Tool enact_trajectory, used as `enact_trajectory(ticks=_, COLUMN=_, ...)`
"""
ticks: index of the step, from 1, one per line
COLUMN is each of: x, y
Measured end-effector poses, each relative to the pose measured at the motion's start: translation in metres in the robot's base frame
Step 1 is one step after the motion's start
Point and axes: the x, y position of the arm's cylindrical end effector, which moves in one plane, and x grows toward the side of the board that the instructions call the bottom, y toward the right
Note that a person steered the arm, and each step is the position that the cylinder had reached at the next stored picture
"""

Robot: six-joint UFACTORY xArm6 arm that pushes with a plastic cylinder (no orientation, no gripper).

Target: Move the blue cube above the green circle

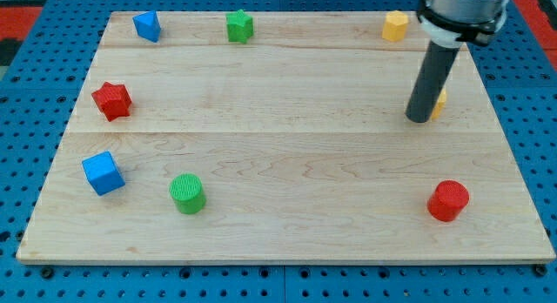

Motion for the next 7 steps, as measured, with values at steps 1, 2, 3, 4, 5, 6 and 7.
enact_trajectory(ticks=1, x=0.027, y=-0.029)
enact_trajectory(ticks=2, x=0.035, y=-0.039)
enact_trajectory(ticks=3, x=0.046, y=-0.042)
enact_trajectory(ticks=4, x=0.073, y=-0.061)
enact_trajectory(ticks=5, x=0.098, y=-0.066)
enact_trajectory(ticks=6, x=0.119, y=-0.121)
enact_trajectory(ticks=7, x=0.192, y=-0.209)
